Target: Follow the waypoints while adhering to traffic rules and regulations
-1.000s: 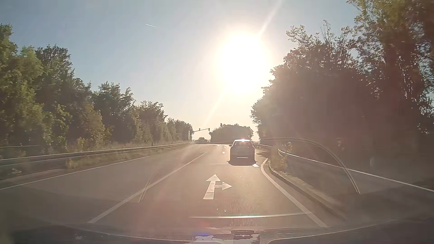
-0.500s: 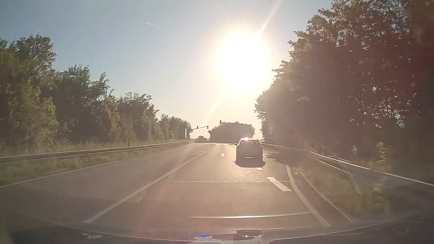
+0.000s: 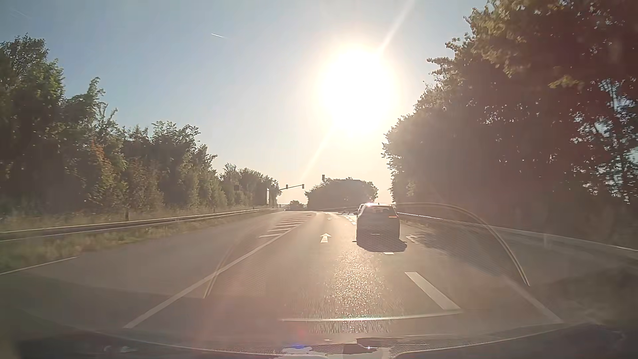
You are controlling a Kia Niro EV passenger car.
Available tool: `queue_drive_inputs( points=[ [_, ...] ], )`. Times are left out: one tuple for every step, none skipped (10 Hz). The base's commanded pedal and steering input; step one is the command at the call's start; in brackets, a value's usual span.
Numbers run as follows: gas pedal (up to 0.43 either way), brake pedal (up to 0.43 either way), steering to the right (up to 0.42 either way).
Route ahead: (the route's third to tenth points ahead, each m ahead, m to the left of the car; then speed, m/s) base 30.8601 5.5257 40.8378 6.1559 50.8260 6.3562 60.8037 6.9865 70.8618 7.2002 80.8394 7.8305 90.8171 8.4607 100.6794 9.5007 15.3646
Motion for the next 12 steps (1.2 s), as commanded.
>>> queue_drive_inputs(
  points=[
    [0.169, 0.000, 0.000],
    [0.169, 0.000, 0.000],
    [0.169, 0.000, 0.000],
    [0.169, 0.000, 0.000],
    [0.169, 0.000, 0.000],
    [0.157, 0.000, 0.000],
    [0.157, 0.000, 0.000],
    [0.157, 0.000, 0.000],
    [0.157, 0.000, 0.000],
    [0.157, 0.000, -0.001],
    [0.157, 0.000, -0.001],
    [0.157, 0.000, 0.000]
  ],
)
